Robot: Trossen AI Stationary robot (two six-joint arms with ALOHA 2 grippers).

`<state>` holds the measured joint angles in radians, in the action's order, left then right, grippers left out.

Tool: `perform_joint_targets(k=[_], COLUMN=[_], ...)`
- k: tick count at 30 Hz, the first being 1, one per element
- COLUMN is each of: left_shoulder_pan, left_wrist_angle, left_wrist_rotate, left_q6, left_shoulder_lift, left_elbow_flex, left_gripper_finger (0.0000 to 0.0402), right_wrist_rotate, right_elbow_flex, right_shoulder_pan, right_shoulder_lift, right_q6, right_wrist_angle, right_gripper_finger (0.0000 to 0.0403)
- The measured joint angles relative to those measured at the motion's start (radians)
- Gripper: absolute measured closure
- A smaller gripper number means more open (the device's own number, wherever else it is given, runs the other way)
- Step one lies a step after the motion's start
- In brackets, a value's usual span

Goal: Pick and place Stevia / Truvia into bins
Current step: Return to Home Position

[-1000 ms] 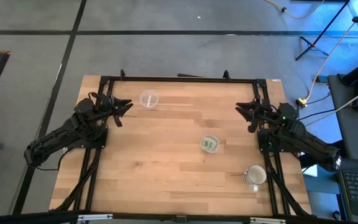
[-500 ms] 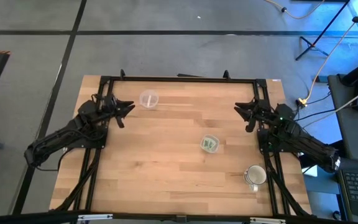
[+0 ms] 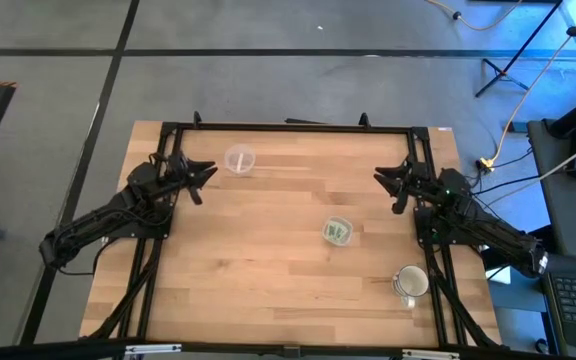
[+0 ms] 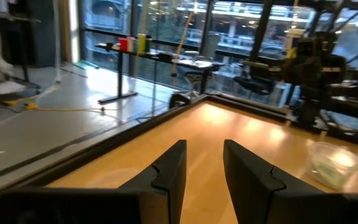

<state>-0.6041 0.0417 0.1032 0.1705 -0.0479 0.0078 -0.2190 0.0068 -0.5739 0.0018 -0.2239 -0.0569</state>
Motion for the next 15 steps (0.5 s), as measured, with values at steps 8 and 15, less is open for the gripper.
perform_joint_targets(k=[8, 15], left_shoulder_pan=[0.0, 0.0], left_wrist_angle=[0.0, 0.0], left_wrist_rotate=[-0.078, -0.081], left_q6=[-0.017, -0.017], left_shoulder_lift=[0.0, 0.0], left_elbow_flex=[0.0, 0.0], left_gripper_finger=[0.0302, 0.0302], right_wrist_rotate=[-0.001, -0.001], right_elbow_flex=[0.0, 0.001], right_shoulder_pan=[0.0, 0.0], right_shoulder_lift=[0.006, 0.006], right_q6=[0.023, 0.021], right_wrist_angle=[0.003, 0.003], right_gripper_finger=[0.0284, 0.0284])
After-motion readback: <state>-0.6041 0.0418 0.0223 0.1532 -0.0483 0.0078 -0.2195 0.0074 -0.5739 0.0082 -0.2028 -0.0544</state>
